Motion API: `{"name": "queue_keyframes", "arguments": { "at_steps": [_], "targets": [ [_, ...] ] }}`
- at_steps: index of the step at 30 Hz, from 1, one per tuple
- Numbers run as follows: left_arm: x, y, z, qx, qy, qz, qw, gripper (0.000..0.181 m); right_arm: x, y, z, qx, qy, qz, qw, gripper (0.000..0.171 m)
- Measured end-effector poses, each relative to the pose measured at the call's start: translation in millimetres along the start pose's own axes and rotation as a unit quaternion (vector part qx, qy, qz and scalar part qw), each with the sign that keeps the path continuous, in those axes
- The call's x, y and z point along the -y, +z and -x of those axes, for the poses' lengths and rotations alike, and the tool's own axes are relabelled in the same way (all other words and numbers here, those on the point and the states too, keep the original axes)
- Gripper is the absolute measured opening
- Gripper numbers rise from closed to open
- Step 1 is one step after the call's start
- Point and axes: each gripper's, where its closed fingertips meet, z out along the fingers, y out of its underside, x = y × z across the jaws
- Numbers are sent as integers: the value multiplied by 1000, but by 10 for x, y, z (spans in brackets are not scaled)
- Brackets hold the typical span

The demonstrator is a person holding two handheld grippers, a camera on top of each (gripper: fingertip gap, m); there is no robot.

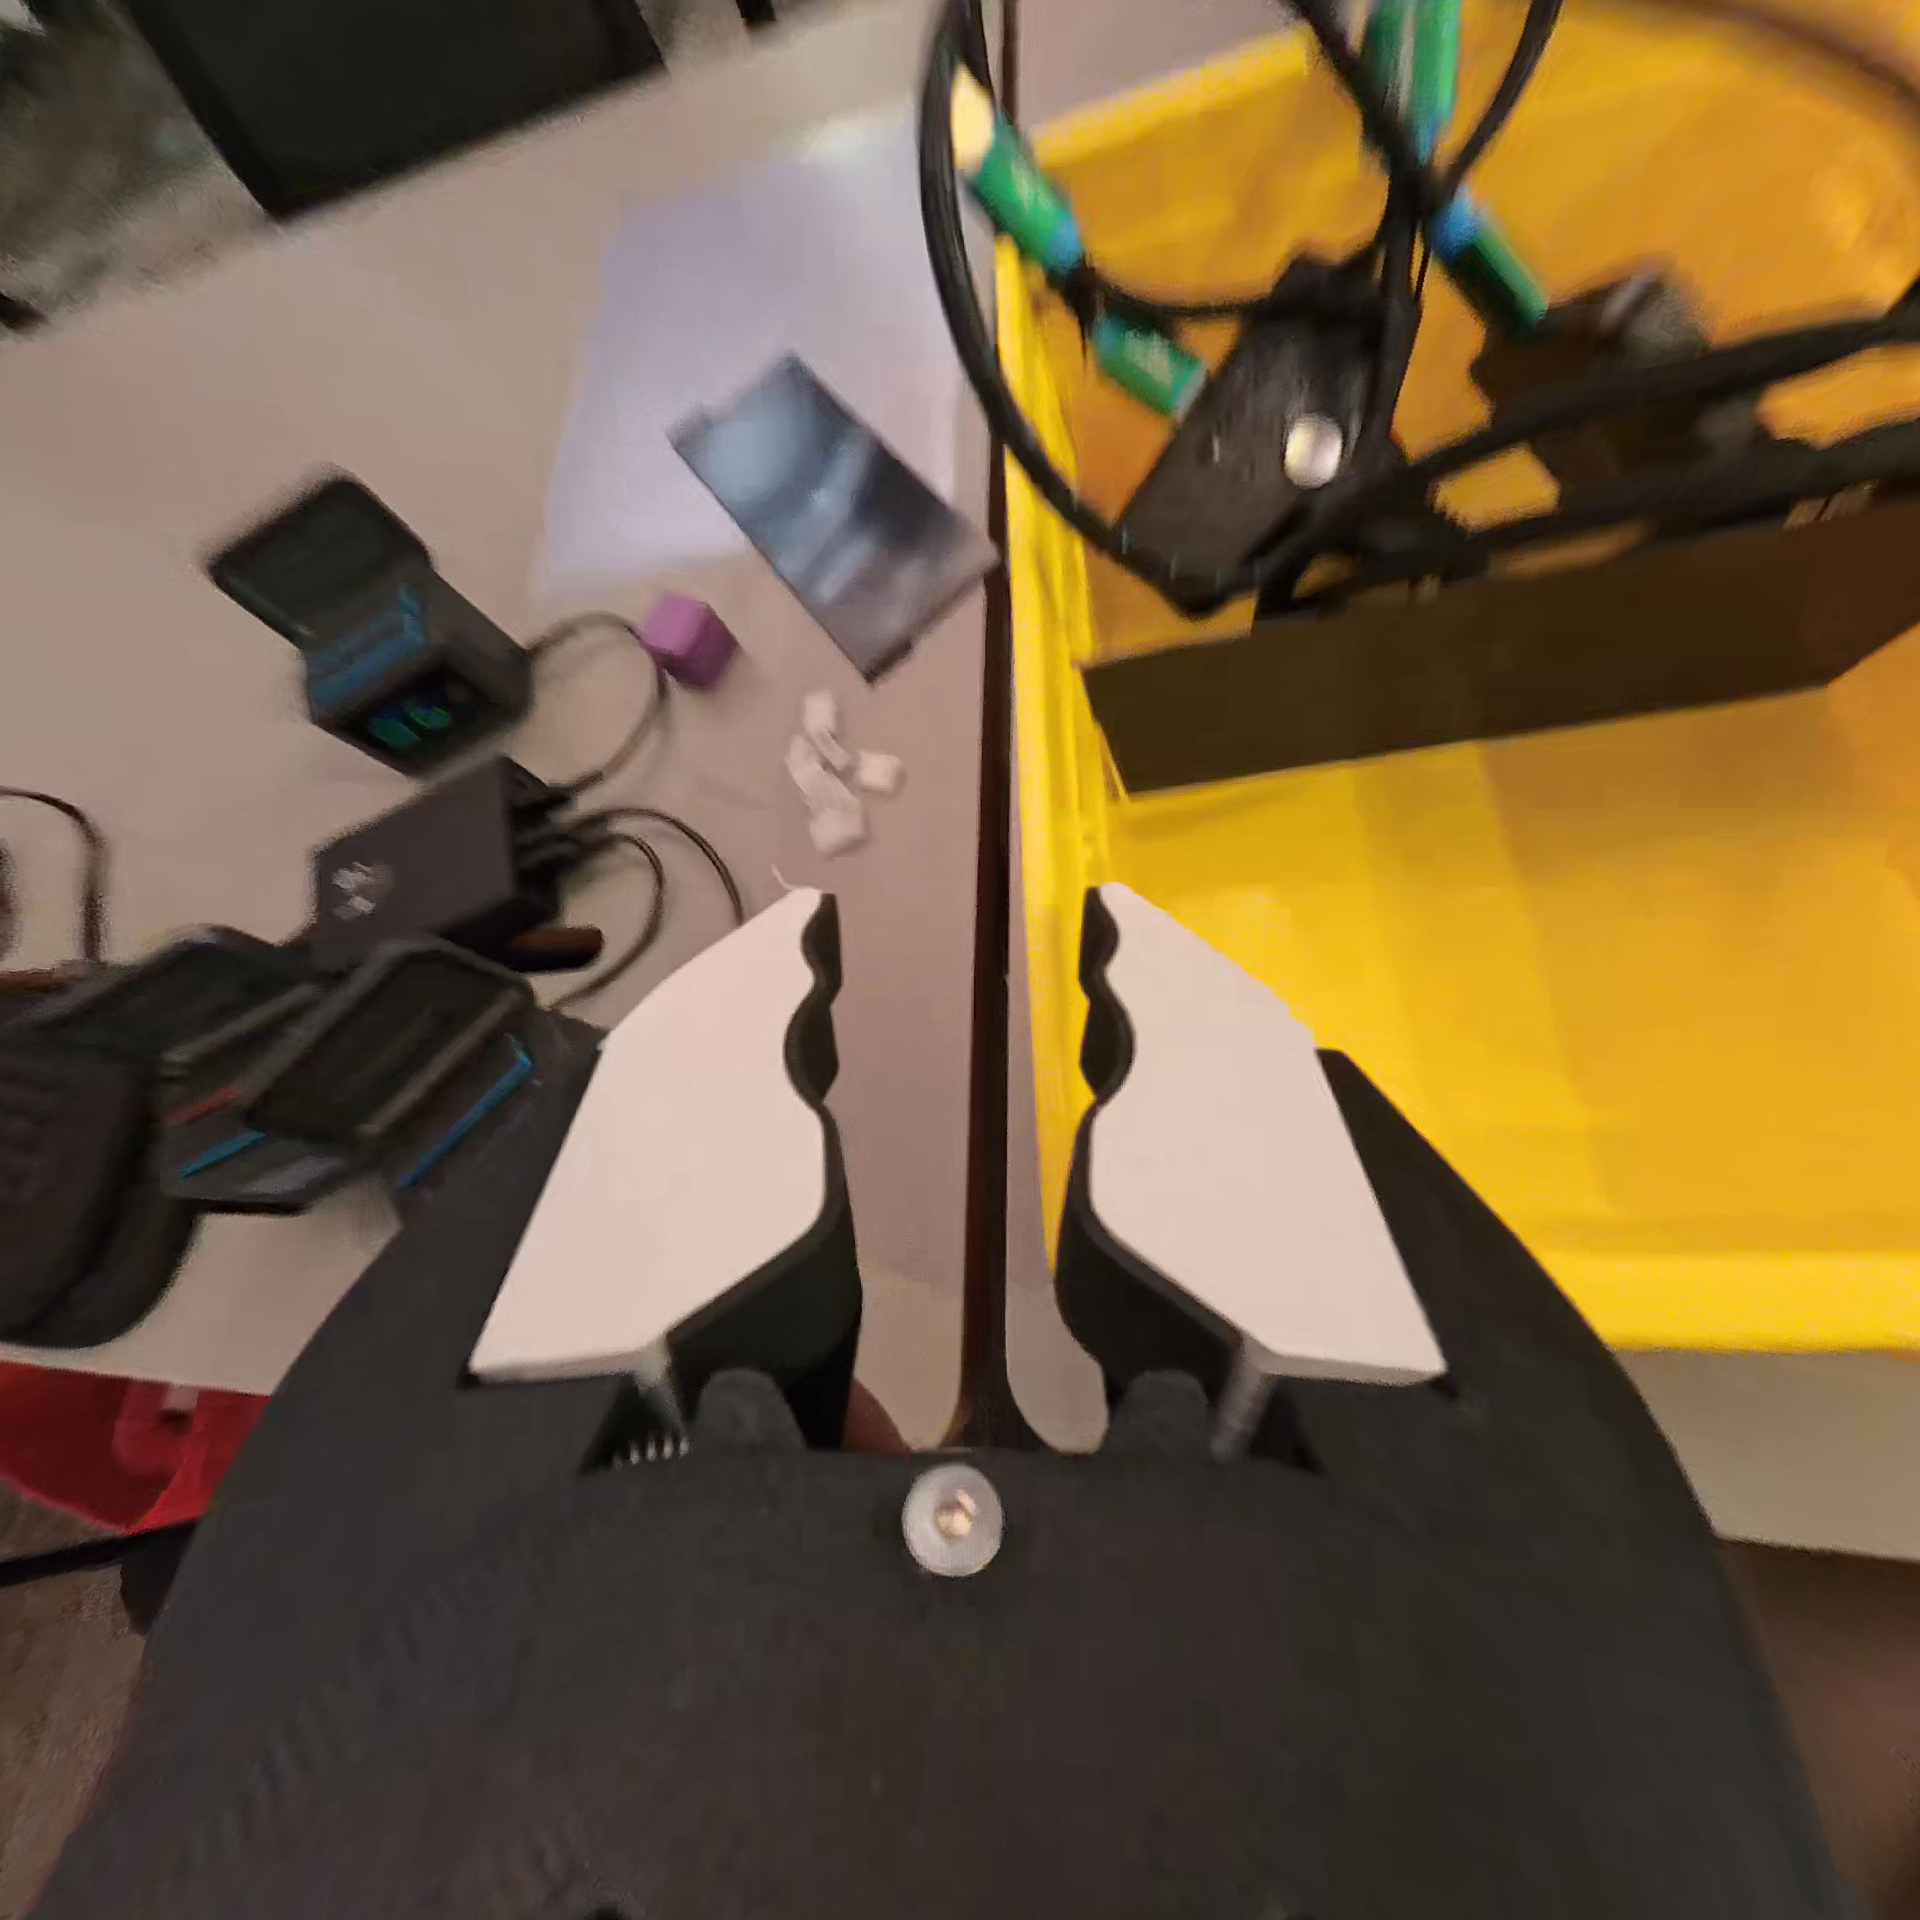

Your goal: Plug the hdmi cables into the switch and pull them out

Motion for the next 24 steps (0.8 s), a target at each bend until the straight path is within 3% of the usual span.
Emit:
{"name": "queue_keyframes", "arguments": {
  "at_steps": [1,5,8,10,17,22,24],
  "targets": [
    [147,-90,-4,9,3,-24,1000,44,27,-55,-19,-14,-4,-9,1000,43],
    [760,-352,-544,-60,44,-85,994,44,161,-217,77,-28,-17,-50,998,46],
    [1130,-355,-1072,-136,70,-88,984,46,190,-233,230,-30,-36,-53,998,60],
    [1318,-258,-1385,-184,76,-77,977,48,173,-268,190,-79,-51,-48,994,53],
    [1061,647,-1497,-173,114,160,965,48,308,-504,318,-98,-74,-98,988,50],
    [917,929,-1461,-181,106,244,947,44,324,-562,393,-92,-82,-111,986,49],
    [869,984,-1455,-185,102,271,939,51,342,-568,425,-83,-80,-120,986,49]
  ]
}}
